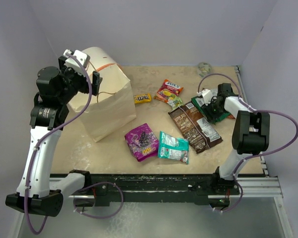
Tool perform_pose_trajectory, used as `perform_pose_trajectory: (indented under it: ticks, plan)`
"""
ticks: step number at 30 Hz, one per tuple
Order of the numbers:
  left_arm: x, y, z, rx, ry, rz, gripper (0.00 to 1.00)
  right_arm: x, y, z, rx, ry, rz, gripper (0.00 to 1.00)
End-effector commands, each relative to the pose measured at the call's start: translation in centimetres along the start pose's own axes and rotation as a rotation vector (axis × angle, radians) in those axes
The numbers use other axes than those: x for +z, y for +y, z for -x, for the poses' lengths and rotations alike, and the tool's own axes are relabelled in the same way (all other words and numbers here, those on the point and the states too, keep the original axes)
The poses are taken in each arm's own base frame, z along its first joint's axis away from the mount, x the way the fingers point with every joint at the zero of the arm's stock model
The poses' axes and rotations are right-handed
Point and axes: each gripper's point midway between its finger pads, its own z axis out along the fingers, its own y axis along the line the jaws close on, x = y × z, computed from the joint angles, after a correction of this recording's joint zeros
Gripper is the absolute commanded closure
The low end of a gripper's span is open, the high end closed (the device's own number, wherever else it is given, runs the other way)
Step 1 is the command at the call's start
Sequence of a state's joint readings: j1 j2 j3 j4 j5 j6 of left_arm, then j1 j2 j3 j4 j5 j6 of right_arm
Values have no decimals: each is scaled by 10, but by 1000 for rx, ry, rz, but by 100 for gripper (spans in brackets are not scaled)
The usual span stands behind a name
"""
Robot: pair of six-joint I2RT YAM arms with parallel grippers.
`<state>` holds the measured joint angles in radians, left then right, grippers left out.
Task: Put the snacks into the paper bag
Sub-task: Pick up the snack from the center of the board.
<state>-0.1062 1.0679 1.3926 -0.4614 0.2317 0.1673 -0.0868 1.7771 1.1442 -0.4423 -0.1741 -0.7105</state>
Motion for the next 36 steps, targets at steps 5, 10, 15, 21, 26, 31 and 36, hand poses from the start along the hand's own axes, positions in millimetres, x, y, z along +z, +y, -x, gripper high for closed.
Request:
perform_pose_trajectory:
  ticks: [5,10,15,21,26,31,36]
  plan:
    - [0,-6,3,5,-19,-27,1,0,-9,-5,-37,-13,-26,50]
    - [-3,-7,8,50,-14,-47,1,8,-8,-14,-59,-14,-60,48]
    - [-10,-8,18,117,-3,-79,1,3,-12,-7,-62,-60,-94,58]
    - [-21,-23,27,207,0,-189,1,-38,-21,22,-64,-137,-125,90]
    - [-22,-38,30,249,10,-295,1,-107,-40,62,-92,-249,-225,100]
    - [-24,-55,40,320,-27,-393,1,-177,-56,94,-115,-338,-330,100]
    - [-22,-76,50,376,-59,-479,1,-238,-59,112,-134,-405,-404,100]
